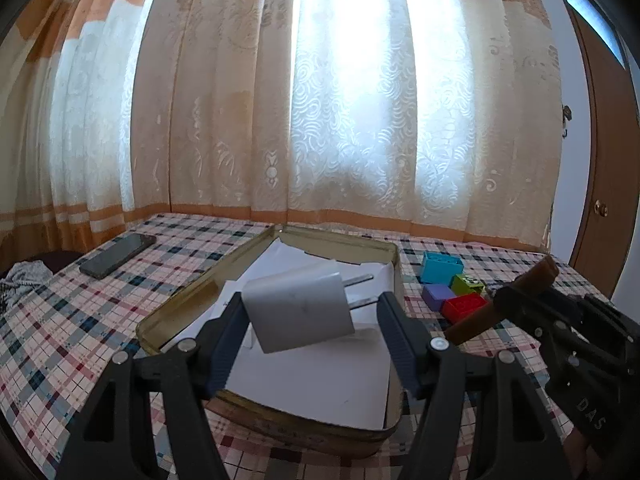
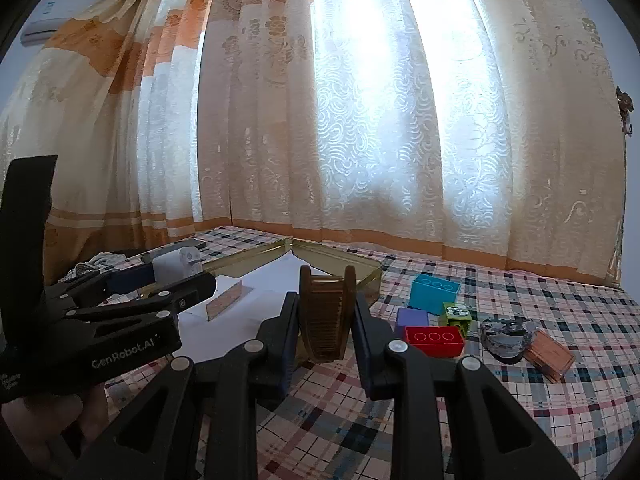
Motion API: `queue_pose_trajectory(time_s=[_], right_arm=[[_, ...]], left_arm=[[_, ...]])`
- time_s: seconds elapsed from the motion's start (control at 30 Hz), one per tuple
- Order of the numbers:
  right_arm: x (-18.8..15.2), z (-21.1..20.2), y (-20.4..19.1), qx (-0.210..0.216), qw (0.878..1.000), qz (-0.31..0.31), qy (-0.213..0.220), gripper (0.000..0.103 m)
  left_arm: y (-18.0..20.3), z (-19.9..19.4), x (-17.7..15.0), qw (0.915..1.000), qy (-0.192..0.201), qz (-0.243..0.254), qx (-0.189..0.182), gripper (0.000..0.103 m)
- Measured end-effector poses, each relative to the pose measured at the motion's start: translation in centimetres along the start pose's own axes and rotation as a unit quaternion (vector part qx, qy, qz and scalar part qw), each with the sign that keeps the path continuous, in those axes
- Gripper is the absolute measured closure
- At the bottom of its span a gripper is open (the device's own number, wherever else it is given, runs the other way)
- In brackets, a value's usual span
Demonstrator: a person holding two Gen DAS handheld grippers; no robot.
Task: Organize rigid objects
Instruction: 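Lower the white charger into the tray with the left gripper while the right lowers the comb, then open both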
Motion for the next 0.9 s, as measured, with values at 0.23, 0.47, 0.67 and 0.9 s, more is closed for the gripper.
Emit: queue_pose_trajectory(time_s=[0.23,0.47,0.67,0.9], right_arm=[[0.1,0.2,-0.9,0.008,1.000,-0.004,0.000,0.075],[0.1,0.4,-1.9,0.017,1.000,-0.008,-0.004,0.075],[0.1,0.6,-2.7,0.026,1.000,-0.013,-0.006,0.075],[0.1,1.2,-3.6,0.037,0.999,-0.022,-0.012,0.075]], left_arm=[[-0.7,0.0,-0.2,1.0000,-0.004,-0.003,0.004,0.037],[-1.5,0.0,-0.2,0.9999,-0.008,-0.008,0.006,0.037],[-2.2,-0.1,-0.4,0.9998,-0.013,-0.013,0.006,0.037],[-3.3,0.5,-0.6,0.9994,-0.029,-0.018,0.008,0.037]])
Point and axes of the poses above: each gripper's, at about its wrist camera, not at the fingertips, and z roughly the way its jaws point, y to its right, x to its top, the point moved 9 cm from there along z, roughly the way its jaws point, and after that the axes turned 7 degrees about y, right-handed, at the moved point
